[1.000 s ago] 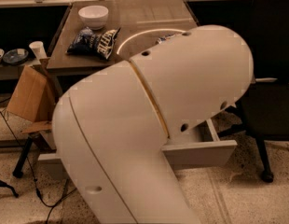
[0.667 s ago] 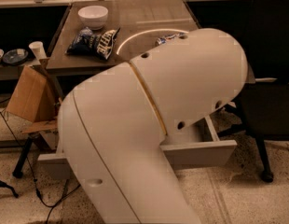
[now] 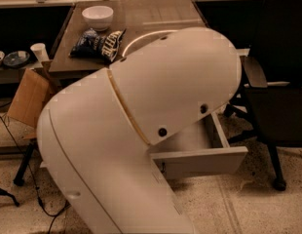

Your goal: Pick apple from top drawer and place on counter

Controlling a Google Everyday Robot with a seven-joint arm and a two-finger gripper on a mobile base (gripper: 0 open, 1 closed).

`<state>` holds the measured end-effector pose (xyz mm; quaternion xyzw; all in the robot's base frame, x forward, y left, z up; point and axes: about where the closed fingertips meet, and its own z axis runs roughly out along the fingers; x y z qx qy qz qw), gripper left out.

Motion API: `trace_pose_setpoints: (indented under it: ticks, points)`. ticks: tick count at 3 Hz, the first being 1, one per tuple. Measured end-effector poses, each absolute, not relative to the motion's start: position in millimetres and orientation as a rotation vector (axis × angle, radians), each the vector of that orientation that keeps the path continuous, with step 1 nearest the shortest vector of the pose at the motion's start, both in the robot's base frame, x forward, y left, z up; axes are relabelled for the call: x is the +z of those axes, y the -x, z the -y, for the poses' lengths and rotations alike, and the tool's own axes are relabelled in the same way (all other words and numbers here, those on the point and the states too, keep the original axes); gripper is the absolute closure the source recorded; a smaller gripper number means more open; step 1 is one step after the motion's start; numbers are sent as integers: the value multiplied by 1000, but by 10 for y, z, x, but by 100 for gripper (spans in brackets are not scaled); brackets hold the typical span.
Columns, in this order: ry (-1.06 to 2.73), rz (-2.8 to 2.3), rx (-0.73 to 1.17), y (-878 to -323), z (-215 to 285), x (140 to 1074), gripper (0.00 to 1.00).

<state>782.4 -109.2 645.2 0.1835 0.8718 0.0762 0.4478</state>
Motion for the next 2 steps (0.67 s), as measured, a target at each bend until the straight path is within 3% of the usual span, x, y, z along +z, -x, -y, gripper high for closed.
trace_pose_setpoints:
  ticks: [2]
  points:
    - [-525, -2143, 98, -7774, 1278, 6460, 0]
